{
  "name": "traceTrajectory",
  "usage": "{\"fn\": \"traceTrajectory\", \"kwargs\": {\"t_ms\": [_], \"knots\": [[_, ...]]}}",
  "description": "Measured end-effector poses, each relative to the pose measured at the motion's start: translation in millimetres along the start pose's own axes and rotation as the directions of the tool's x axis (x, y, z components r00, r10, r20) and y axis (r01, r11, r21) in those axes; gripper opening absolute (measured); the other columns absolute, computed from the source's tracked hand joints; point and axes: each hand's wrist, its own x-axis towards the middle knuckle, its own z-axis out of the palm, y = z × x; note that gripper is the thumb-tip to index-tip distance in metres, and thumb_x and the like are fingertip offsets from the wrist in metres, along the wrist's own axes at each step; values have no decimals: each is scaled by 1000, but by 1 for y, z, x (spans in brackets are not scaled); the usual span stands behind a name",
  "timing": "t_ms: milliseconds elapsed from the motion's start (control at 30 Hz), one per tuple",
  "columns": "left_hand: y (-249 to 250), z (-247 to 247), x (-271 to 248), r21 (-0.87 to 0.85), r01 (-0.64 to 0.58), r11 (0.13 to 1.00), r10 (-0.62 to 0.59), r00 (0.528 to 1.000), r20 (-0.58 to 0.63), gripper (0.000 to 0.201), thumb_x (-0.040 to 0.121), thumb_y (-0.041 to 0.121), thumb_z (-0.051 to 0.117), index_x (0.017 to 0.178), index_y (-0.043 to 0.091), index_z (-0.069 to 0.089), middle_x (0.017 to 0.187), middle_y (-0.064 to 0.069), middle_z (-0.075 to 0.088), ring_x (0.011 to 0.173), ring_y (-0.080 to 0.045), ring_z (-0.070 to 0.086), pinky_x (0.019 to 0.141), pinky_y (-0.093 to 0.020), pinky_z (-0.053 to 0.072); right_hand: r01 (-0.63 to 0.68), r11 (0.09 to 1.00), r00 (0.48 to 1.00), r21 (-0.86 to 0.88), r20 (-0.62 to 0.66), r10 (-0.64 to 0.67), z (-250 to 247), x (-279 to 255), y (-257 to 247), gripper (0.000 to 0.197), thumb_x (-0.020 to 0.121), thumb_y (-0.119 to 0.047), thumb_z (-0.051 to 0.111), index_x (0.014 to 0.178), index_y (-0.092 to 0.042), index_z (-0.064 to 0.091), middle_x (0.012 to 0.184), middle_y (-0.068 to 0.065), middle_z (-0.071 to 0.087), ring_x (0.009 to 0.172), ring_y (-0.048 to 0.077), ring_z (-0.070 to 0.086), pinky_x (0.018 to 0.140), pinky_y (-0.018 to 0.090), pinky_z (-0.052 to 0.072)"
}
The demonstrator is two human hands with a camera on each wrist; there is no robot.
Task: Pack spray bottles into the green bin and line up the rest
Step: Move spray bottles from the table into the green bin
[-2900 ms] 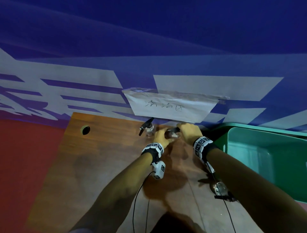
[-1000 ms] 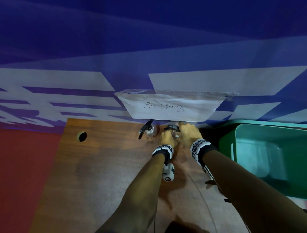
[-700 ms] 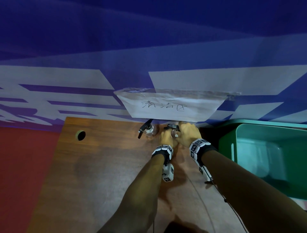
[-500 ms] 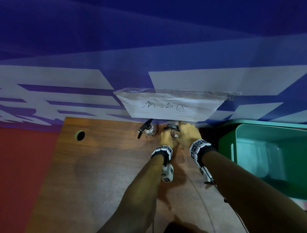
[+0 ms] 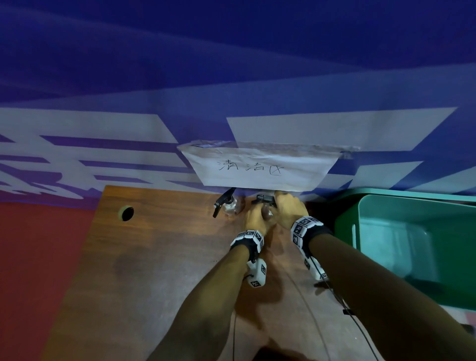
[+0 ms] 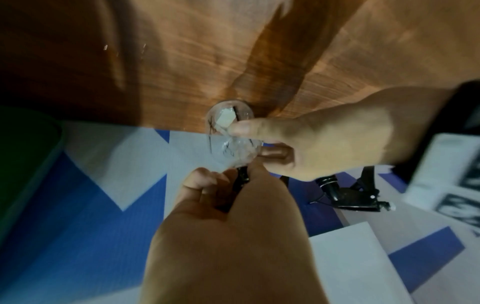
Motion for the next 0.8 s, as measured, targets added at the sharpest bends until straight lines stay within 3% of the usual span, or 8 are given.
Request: {"fn": "traceTrajectory", "kwargs": {"t_ms": [67, 167, 233, 333, 400, 500, 633, 800], "knots": [[-6, -9, -10, -66, 31, 997, -30, 999, 15, 40, 81, 5, 76, 118, 14, 63, 109, 7, 63, 98, -12, 59, 80, -14, 51, -41, 999, 999, 24, -15, 42, 3, -4, -3, 28, 96, -31, 61, 113, -10, 53, 106, 12, 67, 97, 35, 67, 76, 38, 51], [-27, -24, -27, -1, 90, 996, -90, 996, -4, 55, 84, 18, 76, 134, 25, 56, 132, 3, 60, 122, -17, 56, 103, -32, 48, -64, 997, 997, 41, -33, 65, 4, -7, -6, 33, 94, -32, 63, 116, -11, 49, 108, 13, 67, 97, 36, 67, 80, 43, 55], [-44, -34, -39, 9, 135, 991, -134, 991, -26, 52, 84, 27, 77, 133, 28, 57, 133, 1, 62, 123, -19, 57, 103, -37, 49, -61, 997, 997, 44, -42, 63, 3, -11, -9, 38, 93, -38, 63, 117, -12, 48, 112, 13, 66, 99, 36, 66, 82, 44, 54], [-60, -50, -55, 10, 170, 985, -170, 984, -58, 49, 83, 30, 79, 128, 27, 61, 125, 3, 68, 115, -17, 63, 98, -34, 52, -71, 997, 993, 26, -97, 74, 2, -17, -12, 52, 89, -49, 63, 123, -12, 50, 123, 12, 60, 113, 33, 57, 95, 45, 46], [-63, -59, -63, 10, 171, 985, -170, 982, -76, 51, 81, 32, 81, 127, 27, 61, 122, 3, 70, 113, -17, 65, 96, -35, 54, -67, 998, 986, 18, -154, 70, 0, -24, -15, 51, 89, -51, 62, 122, -13, 51, 124, 10, 60, 117, 32, 54, 99, 45, 41], [-64, -64, -68, 32, 173, 984, -169, 980, -104, 47, 83, 29, 79, 127, 21, 63, 117, 0, 70, 109, -19, 65, 94, -33, 53, -49, 999, 972, -10, -230, 45, -3, -39, -22, 43, 92, -46, 59, 120, -13, 53, 124, 11, 62, 116, 33, 56, 100, 45, 38], [-56, -64, -76, 50, 138, 989, -131, 983, -129, 22, 96, 27, 61, 115, 18, 68, 110, -6, 73, 104, -28, 67, 88, -37, 55, -97, 995, 954, 18, -283, 99, -3, -68, -39, 41, 99, -42, 46, 122, -11, 56, 126, 14, 62, 118, 35, 54, 100, 46, 38], [-41, -62, -87, 36, 100, 994, -93, 982, -164, 18, 100, 18, 51, 104, 18, 69, 101, -7, 73, 94, -27, 66, 82, -37, 56, -97, 994, 977, -48, -197, 86, 10, -98, -61, 43, 94, -40, 48, 127, -13, 55, 125, 8, 64, 116, 30, 60, 98, 43, 46]]}}
